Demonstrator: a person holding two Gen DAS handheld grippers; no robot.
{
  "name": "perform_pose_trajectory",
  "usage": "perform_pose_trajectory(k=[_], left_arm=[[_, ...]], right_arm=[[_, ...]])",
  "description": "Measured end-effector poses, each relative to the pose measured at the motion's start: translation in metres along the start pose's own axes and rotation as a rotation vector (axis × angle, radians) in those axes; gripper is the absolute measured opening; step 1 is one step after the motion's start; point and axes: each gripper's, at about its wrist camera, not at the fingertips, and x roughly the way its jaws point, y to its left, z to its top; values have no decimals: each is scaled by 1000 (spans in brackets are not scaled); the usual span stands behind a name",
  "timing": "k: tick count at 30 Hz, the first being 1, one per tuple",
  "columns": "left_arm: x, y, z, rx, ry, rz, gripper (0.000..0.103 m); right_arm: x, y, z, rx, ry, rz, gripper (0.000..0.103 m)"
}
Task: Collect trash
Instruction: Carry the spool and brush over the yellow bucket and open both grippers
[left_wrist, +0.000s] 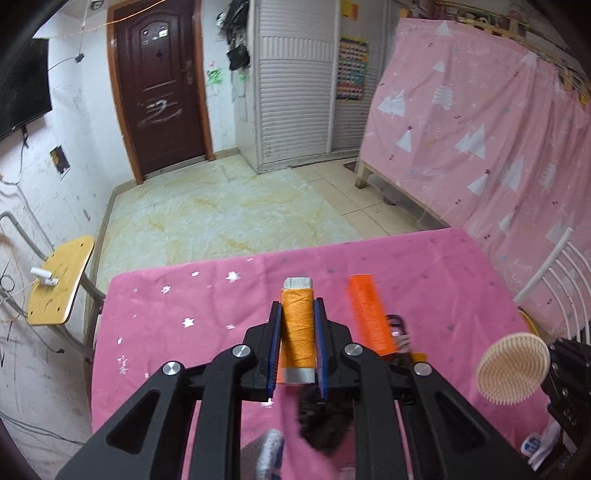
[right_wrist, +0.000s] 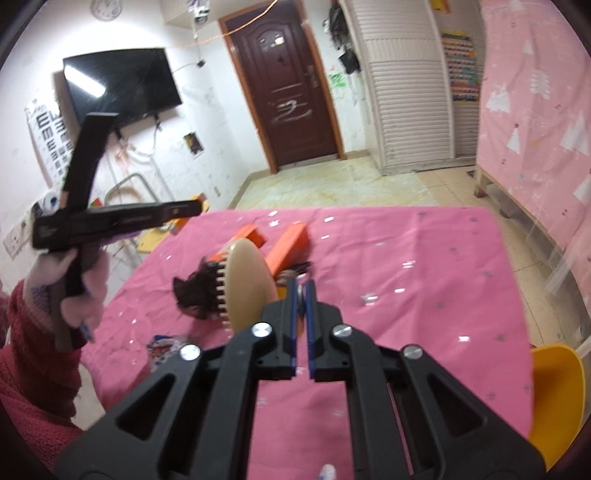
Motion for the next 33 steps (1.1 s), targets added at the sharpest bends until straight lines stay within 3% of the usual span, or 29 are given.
perform_pose_trajectory(k=[16, 25, 33], left_arm=[[-16, -165, 14, 181, -19, -184, 9], [-16, -261, -2, 308, 9, -300, 9], [-6, -326, -21, 406, 57, -348, 9]], right_arm=[[-83, -122, -22, 184, -127, -181, 4], [-116, -182, -55, 288, -140, -304, 4], [-136, -222, -82, 356, -141, -364, 4]])
